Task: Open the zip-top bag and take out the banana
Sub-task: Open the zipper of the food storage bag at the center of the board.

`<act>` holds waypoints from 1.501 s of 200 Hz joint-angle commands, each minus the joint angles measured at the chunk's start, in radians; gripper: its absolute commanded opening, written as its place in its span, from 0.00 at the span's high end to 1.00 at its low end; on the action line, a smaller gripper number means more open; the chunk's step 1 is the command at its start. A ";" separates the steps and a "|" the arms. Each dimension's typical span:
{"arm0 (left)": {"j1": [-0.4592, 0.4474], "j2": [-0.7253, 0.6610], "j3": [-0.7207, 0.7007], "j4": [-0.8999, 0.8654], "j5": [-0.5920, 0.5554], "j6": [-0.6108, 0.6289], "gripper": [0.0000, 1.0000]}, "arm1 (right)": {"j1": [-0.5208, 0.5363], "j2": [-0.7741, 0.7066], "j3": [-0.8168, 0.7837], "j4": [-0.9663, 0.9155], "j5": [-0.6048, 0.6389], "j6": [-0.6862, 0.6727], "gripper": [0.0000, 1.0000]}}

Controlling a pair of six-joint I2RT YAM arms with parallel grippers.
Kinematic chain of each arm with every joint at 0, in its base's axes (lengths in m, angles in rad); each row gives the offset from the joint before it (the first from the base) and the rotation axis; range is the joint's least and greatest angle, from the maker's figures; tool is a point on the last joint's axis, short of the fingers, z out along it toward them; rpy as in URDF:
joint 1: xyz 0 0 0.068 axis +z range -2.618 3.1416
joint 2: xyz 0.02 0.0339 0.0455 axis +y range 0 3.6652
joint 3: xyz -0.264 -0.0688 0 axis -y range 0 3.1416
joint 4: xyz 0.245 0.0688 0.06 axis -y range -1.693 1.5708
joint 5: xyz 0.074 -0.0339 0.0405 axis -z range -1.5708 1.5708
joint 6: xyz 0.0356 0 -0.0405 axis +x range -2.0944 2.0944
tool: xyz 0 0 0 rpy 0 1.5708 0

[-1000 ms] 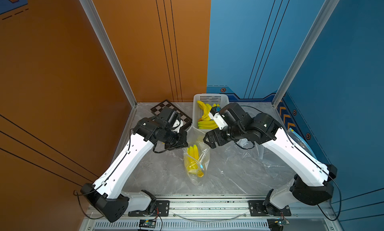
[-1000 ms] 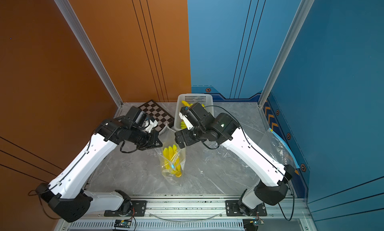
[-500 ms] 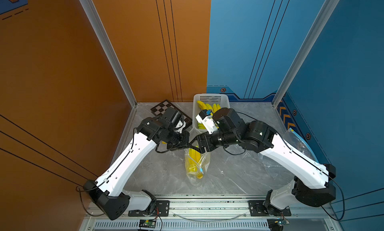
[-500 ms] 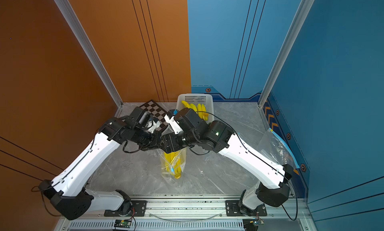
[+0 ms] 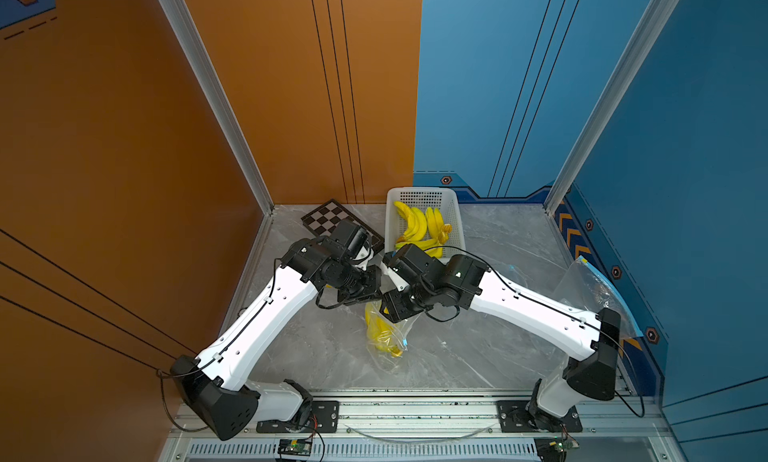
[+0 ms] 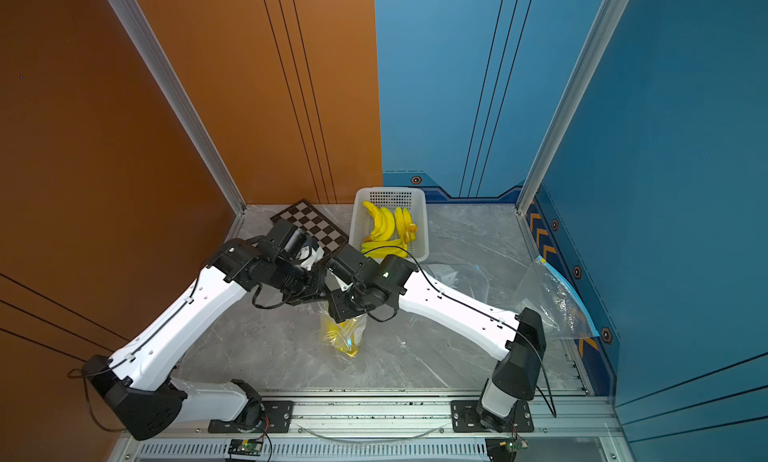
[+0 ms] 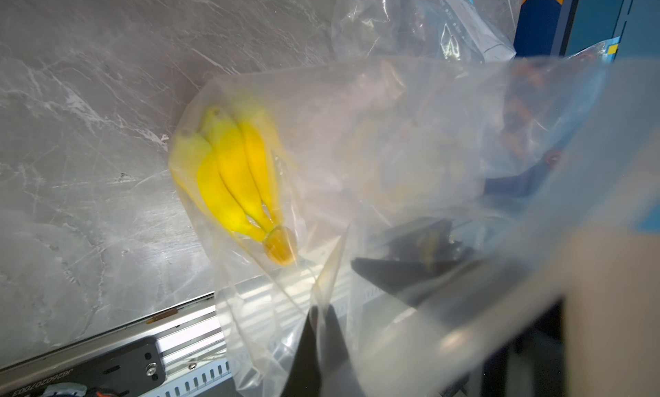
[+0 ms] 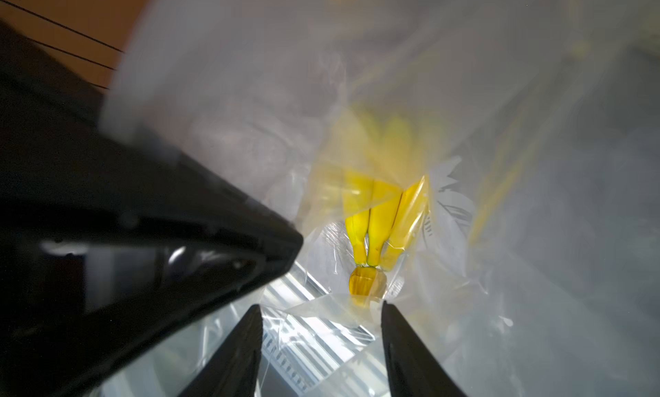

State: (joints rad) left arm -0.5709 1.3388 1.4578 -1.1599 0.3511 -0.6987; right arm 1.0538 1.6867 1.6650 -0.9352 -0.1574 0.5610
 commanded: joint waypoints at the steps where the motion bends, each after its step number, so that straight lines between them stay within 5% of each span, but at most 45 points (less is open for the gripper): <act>1: -0.009 -0.019 -0.047 0.058 0.023 -0.033 1.00 | 0.006 0.037 -0.042 -0.002 0.068 -0.036 0.43; 48: 0.016 -0.060 -0.065 0.070 0.023 -0.046 1.00 | -0.008 -0.006 -0.076 0.008 0.083 -0.033 0.45; 55: 0.023 -0.066 -0.068 0.069 0.023 -0.047 1.00 | -0.020 -0.030 -0.085 -0.009 0.096 -0.025 0.53; 74: 0.035 -0.076 -0.068 0.069 0.031 -0.047 1.00 | -0.061 -0.086 -0.060 -0.133 0.183 -0.028 0.93; 94: 0.035 -0.076 -0.062 0.069 0.034 -0.050 1.00 | -0.086 -0.139 0.005 -0.259 0.282 -0.047 1.00; 157: 0.004 -0.046 -0.026 0.069 0.023 -0.053 1.00 | -0.035 -0.123 0.164 -0.160 0.041 0.007 1.00; 215: -0.007 -0.047 -0.025 0.069 0.017 -0.061 1.00 | 0.027 -0.001 0.203 -0.115 0.060 -0.028 1.00; 251: -0.006 -0.045 -0.025 0.071 0.012 -0.062 1.00 | 0.023 0.054 0.060 0.022 0.038 0.001 1.00; 270: 0.003 -0.049 -0.028 0.069 0.012 -0.061 1.00 | 0.022 0.074 0.009 0.004 0.145 0.012 1.00; 300: 0.034 -0.076 -0.044 0.068 0.012 -0.060 1.00 | 0.027 0.039 -0.007 -0.184 0.504 -0.032 1.00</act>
State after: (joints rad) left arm -0.5602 1.2903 1.4120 -1.0943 0.3576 -0.7601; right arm 1.0760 1.7542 1.6562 -0.9695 0.0364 0.5545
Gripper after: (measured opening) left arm 0.049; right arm 0.047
